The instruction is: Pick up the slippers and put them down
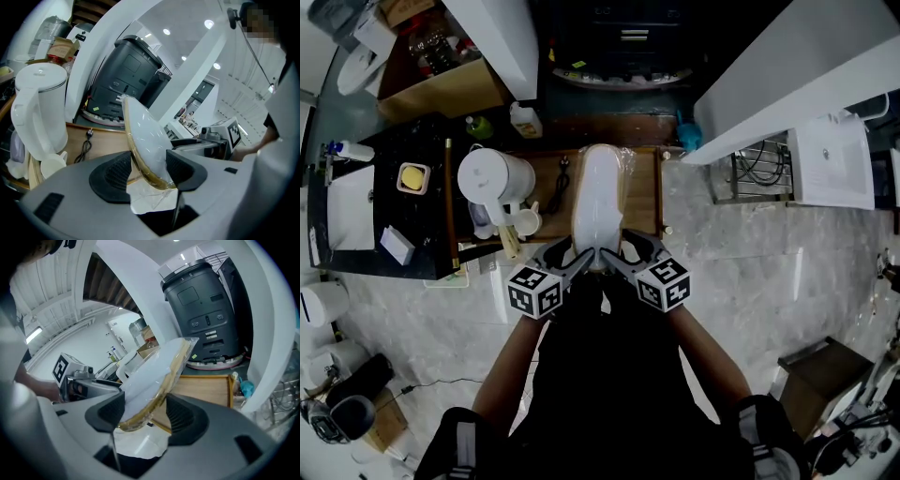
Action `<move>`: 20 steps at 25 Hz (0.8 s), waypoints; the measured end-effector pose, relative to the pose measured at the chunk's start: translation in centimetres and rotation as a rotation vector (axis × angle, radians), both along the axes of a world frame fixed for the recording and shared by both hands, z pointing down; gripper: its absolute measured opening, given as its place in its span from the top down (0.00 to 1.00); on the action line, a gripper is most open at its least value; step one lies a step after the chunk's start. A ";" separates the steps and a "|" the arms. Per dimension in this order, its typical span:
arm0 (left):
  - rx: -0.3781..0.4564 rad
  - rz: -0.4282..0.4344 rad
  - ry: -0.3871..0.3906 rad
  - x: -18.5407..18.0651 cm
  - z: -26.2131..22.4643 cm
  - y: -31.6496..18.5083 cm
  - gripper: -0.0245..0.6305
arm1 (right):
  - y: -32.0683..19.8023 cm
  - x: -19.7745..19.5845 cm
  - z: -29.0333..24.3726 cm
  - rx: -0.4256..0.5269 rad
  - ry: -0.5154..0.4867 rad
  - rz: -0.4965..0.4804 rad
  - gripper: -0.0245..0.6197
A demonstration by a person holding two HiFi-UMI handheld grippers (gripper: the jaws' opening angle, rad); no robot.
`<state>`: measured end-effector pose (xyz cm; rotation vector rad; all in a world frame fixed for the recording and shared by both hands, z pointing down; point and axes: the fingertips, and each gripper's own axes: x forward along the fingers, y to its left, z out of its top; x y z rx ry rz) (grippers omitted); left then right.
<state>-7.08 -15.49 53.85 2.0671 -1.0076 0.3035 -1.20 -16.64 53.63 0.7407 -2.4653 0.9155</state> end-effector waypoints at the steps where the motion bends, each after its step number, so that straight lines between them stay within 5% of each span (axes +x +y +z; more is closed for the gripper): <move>1: -0.004 -0.002 0.001 0.0 0.3 -0.1 0.60 | -0.1 0.0 0.3 -0.006 -0.001 0.001 0.53; 20: -0.081 0.001 -0.033 -0.5 7.5 -2.0 0.60 | -2.3 -0.6 7.5 -0.095 0.025 -0.009 0.53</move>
